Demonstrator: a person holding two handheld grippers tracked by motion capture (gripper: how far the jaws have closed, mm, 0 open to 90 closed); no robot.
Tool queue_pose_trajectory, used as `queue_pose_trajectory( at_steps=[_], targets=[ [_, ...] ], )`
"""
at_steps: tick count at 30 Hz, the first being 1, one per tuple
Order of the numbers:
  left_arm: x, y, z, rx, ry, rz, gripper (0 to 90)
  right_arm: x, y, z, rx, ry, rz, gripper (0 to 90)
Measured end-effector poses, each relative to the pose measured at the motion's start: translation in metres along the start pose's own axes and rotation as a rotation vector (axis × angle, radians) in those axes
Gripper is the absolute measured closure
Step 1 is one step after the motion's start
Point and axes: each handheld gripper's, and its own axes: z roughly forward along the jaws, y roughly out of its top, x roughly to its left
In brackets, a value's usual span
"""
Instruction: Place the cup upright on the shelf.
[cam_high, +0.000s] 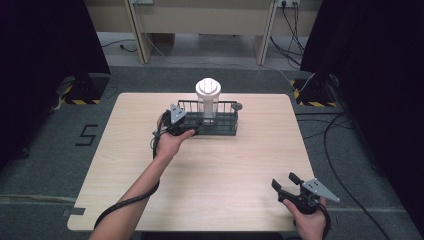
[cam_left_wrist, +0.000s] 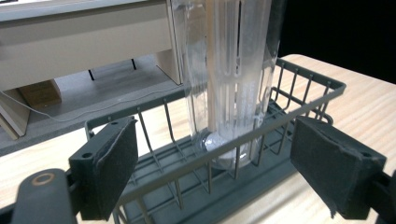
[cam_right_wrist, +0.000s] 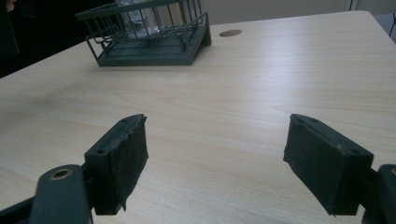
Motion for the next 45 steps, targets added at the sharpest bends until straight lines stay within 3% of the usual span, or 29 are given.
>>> queue_pose_trajectory(
  at_steps=[21, 45],
  targets=[
    [0.005, -0.010, -0.028, 0.001, -0.012, 0.014, 15.0, 0.000, 0.000, 0.000, 0.002, -0.004, -0.001, 21.9],
    [0.009, -0.022, -0.057, -0.014, -0.015, -0.002, 15.3, 0.000, 0.000, 0.000, 0.002, -0.007, -0.001, 22.0]
  ],
)
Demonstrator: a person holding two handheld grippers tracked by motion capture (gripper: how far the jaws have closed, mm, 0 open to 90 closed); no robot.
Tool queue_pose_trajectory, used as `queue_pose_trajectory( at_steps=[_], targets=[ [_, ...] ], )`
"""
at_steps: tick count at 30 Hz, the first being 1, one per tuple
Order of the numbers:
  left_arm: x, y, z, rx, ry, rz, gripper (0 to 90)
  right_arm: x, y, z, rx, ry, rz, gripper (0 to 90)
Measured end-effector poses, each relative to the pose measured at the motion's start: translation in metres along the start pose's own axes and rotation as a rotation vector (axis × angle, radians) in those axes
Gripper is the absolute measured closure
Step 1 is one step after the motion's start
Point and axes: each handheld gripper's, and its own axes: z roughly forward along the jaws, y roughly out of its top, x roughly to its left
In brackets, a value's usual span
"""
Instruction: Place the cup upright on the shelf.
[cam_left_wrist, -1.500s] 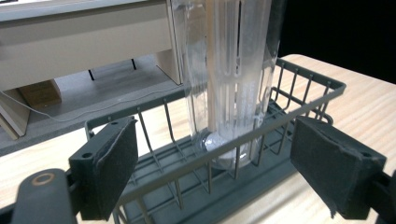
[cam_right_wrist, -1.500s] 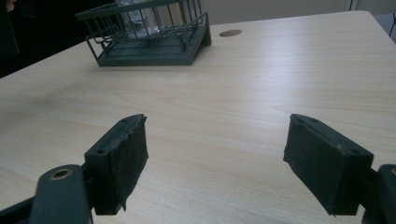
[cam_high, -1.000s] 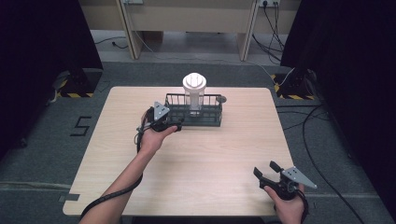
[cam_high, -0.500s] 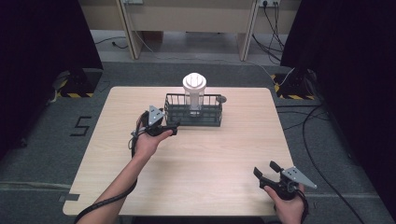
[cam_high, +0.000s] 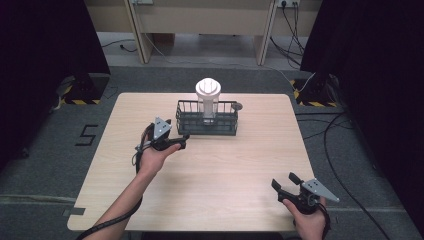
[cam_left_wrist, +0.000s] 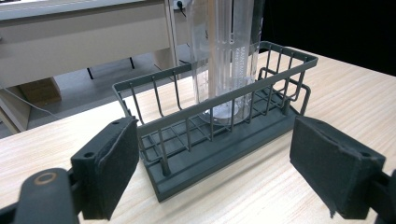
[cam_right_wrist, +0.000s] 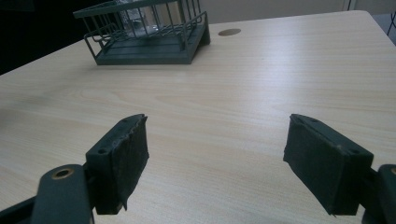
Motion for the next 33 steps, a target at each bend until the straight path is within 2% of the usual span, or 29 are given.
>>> queue_pose_trajectory(
  at_steps=[19, 33],
  targets=[
    [0.003, -0.014, -0.018, 0.003, 0.006, -0.005, 15.6, 0.000, 0.000, 0.000, 0.002, 0.001, 0.001, 22.1],
    [0.012, -0.031, -0.044, 0.012, 0.026, -0.006, 15.7, 0.000, 0.000, 0.000, 0.000, -0.002, 0.001, 22.1]
  ],
)
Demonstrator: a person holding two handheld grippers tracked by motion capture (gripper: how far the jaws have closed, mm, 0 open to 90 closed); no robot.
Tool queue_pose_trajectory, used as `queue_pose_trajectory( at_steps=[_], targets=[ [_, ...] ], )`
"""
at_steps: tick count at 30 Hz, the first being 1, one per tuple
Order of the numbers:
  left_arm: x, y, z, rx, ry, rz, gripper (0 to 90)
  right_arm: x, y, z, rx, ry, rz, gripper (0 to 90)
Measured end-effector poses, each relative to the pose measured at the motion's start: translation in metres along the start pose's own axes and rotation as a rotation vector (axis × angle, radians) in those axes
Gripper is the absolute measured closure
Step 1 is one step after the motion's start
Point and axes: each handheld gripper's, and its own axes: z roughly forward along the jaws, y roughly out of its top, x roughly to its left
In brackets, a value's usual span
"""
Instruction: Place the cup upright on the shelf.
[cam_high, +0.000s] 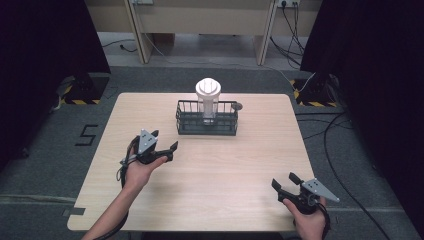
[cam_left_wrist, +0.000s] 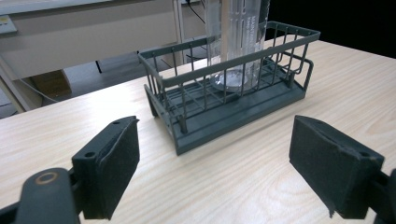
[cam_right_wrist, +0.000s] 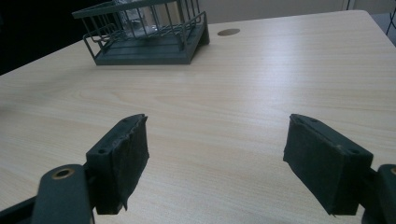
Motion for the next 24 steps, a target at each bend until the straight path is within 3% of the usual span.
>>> queue_pose_trajectory(
  at_steps=[24],
  targets=[
    [0.015, -0.023, -0.032, 0.000, 0.035, -0.036, 15.9, 0.000, 0.000, -0.001, -0.003, -0.004, 0.003, 22.1]
  ],
)
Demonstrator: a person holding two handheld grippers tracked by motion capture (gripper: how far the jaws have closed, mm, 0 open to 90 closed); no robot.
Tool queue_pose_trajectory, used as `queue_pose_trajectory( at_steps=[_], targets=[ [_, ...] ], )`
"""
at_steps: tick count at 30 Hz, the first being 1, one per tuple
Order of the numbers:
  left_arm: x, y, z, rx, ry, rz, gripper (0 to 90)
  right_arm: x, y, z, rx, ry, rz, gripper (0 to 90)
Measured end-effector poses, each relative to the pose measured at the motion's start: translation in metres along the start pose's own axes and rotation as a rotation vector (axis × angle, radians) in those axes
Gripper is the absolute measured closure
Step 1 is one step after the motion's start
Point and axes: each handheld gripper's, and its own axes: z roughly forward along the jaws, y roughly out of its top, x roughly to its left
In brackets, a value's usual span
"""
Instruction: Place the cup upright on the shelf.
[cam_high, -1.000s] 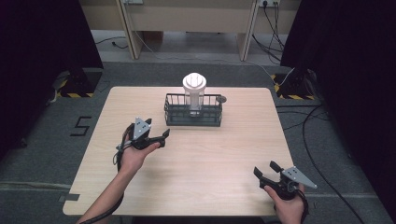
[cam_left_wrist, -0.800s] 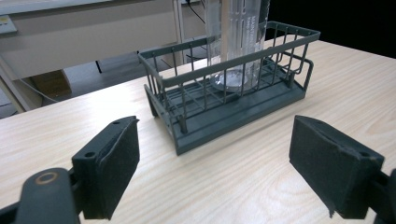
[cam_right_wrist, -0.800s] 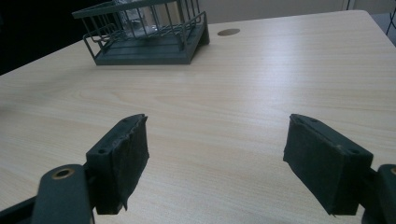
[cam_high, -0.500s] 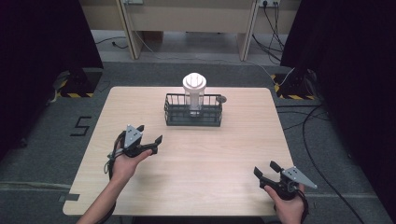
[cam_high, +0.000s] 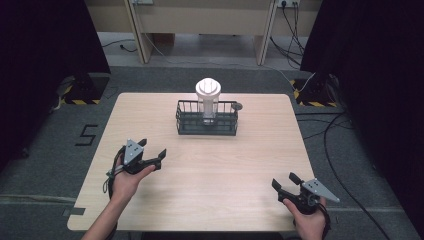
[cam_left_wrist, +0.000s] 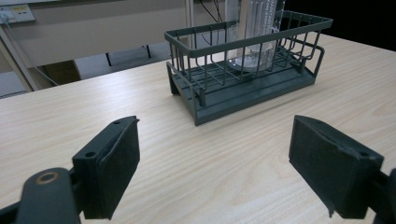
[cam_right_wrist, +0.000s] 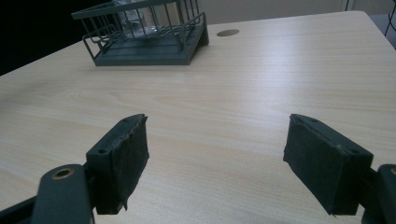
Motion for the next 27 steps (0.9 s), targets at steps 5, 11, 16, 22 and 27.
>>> queue_pose_trajectory(
  at_steps=[5, 11, 16, 22, 27],
  targets=[
    [0.005, -0.005, -0.007, 0.000, 0.013, -0.012, 15.9, 0.000, 0.000, 0.000, 0.001, 0.000, -0.001, 22.1],
    [0.008, -0.014, -0.014, 0.003, 0.026, -0.026, 16.0, 0.000, 0.000, 0.000, 0.000, -0.001, -0.001, 22.1],
    [0.011, -0.022, -0.019, 0.013, 0.035, -0.035, 16.0, 0.000, 0.000, 0.000, 0.001, -0.001, -0.001, 22.1],
    [0.014, -0.030, -0.024, 0.020, 0.042, -0.046, 16.0, 0.000, 0.000, 0.000, -0.001, -0.004, -0.009, 22.1],
    [0.018, -0.036, -0.027, 0.031, 0.052, -0.054, 16.1, 0.000, 0.000, 0.000, 0.001, -0.002, -0.002, 22.1]
  ],
)
